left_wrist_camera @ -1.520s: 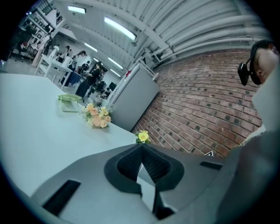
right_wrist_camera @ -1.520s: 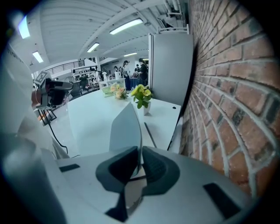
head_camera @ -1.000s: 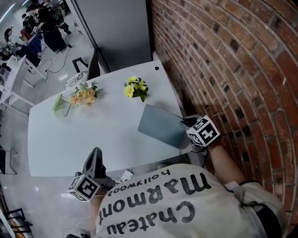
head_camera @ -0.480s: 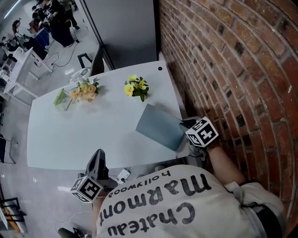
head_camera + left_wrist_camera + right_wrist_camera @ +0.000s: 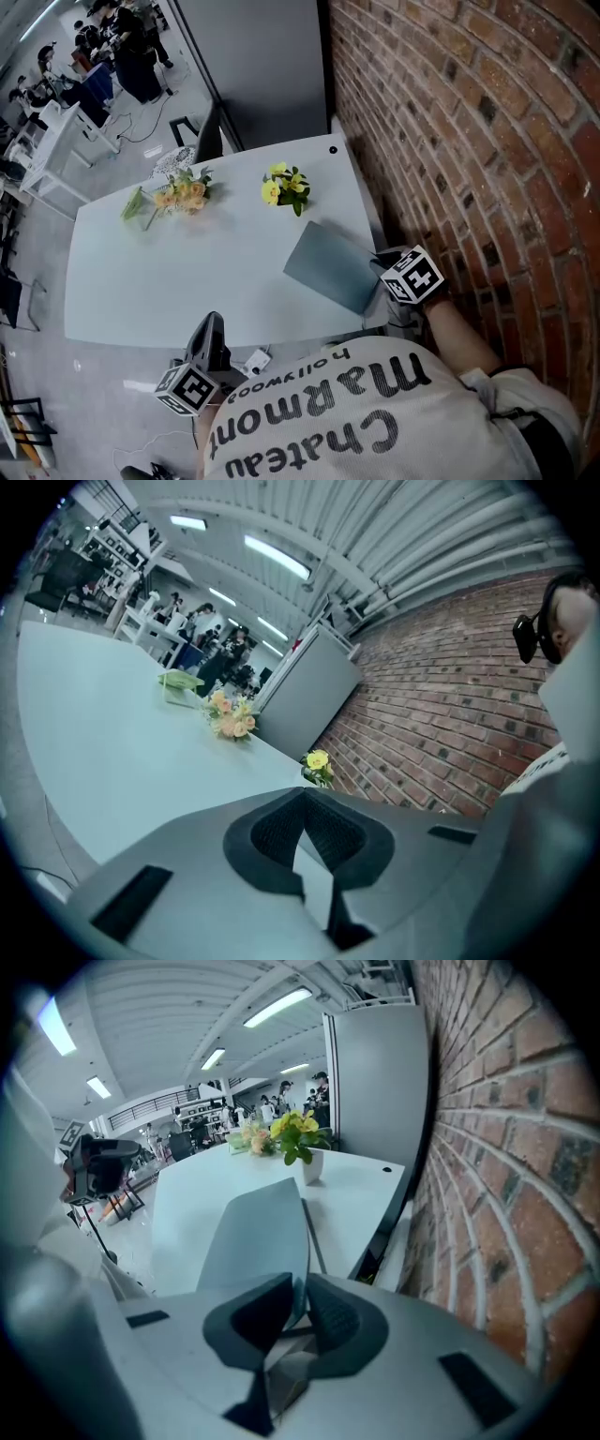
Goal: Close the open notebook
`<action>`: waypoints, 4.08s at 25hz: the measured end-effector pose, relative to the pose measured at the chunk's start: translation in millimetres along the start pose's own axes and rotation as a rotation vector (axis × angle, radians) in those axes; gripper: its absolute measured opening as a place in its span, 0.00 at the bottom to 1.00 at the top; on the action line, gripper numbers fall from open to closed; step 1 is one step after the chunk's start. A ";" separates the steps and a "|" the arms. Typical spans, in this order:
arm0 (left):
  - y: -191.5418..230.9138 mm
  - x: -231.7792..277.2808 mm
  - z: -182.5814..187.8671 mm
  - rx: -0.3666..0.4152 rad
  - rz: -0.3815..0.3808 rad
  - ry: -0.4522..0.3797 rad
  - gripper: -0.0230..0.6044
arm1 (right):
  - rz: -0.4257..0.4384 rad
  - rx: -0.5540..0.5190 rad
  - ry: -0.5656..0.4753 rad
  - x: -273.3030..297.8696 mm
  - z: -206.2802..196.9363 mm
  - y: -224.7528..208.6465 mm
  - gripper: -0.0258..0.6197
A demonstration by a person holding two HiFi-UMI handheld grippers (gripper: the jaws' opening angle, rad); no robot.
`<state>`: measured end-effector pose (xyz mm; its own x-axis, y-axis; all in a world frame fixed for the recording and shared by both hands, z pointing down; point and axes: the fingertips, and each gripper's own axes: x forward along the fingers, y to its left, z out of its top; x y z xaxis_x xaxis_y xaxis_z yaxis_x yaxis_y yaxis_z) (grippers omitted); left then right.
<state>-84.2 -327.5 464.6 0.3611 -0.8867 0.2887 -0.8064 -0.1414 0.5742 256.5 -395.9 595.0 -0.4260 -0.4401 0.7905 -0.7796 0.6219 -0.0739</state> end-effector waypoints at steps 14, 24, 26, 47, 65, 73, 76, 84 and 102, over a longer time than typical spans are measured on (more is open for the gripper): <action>4.7 -5.3 7.3 0.000 0.036 -0.014 0.04 | 0.017 -0.003 0.058 13.9 -10.2 -7.2 0.14; 8.2 0.2 13.8 0.008 0.038 -0.018 0.04 | 0.088 0.082 0.094 22.2 -13.3 -9.6 0.16; 7.5 3.4 14.2 0.007 0.028 -0.018 0.04 | 0.100 0.102 0.099 20.9 -13.5 -10.5 0.17; 18.5 -25.4 22.3 0.006 0.021 -0.040 0.04 | -0.110 -0.013 0.304 25.9 -13.5 -9.4 0.20; 65.9 -158.4 57.8 0.013 0.091 -0.113 0.04 | -0.480 0.182 -0.029 -31.7 31.0 22.2 0.30; 71.8 -194.0 31.2 -0.012 0.075 -0.092 0.04 | -0.411 0.115 -0.213 -73.4 83.2 104.2 0.20; 70.7 -208.1 19.8 -0.020 0.070 -0.080 0.04 | -0.382 0.075 -0.249 -81.9 90.5 140.3 0.12; 59.9 -237.1 9.7 -0.009 0.048 -0.085 0.04 | -0.196 0.088 -0.287 -75.0 85.0 241.6 0.04; 57.6 -284.3 -26.4 0.015 0.113 -0.135 0.04 | 0.282 0.235 -0.556 -123.7 99.6 387.4 0.04</action>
<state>-220.9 -72.0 435.8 0.2030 -0.9481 0.2448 -0.8454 -0.0436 0.5324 -38.5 -165.1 408.0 -0.7526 -0.5889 0.2946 -0.6561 0.6324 -0.4118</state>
